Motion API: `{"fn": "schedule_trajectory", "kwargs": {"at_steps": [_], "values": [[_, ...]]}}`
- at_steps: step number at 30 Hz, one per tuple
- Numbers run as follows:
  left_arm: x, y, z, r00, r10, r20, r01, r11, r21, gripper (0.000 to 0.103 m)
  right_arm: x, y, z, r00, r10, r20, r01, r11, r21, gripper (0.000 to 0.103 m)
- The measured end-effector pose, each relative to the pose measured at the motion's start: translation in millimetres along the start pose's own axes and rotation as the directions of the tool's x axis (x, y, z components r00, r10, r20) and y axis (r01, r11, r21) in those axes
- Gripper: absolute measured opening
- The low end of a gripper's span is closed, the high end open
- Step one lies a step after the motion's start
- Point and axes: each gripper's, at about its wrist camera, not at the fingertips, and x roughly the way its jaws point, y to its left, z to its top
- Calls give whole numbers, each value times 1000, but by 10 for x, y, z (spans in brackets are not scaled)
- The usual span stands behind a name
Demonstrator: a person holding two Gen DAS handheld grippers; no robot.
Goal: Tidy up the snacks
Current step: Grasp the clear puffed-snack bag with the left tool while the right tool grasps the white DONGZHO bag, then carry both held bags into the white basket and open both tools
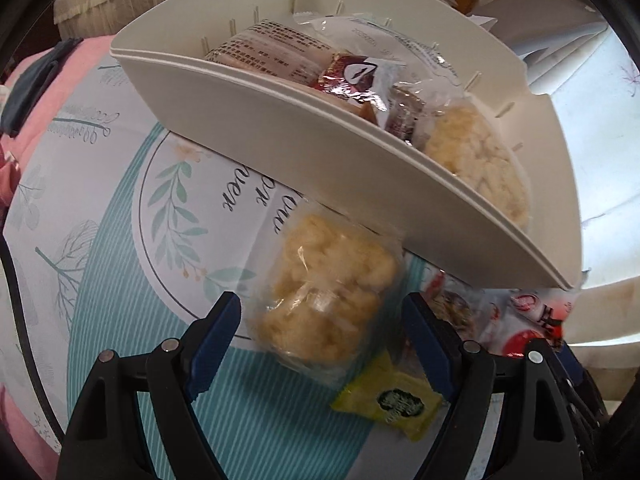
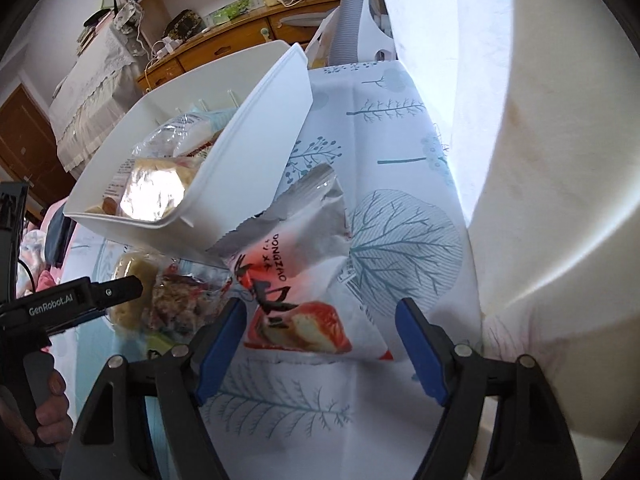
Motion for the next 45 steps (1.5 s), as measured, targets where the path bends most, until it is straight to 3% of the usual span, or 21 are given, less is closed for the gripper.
{"fn": "schedule_trajectory", "kwargs": {"at_steps": [7,14,24,38,45], "values": [[123,-8,63,1000,19,6,-19,1000,5,82,121,68,23,1000,-7,2,7,999,-52,75],[235,-39,87,1000,-10,9,10,1000,-1,82,216,129,19,1000,-15,1,15,998,-69,70],[225,-58,16,999,-53,8,53,998,14,56,171,162,4,999,-37,-1,37,998,-42,60],[115,296,-51,992,-89,-88,93,995,48,55,32,365,-314,995,-81,-62,86,993,85,58],[-66,708,-121,978,-73,-195,91,992,88,54,-35,454,-487,983,-30,-180,86,945,315,56]]}}
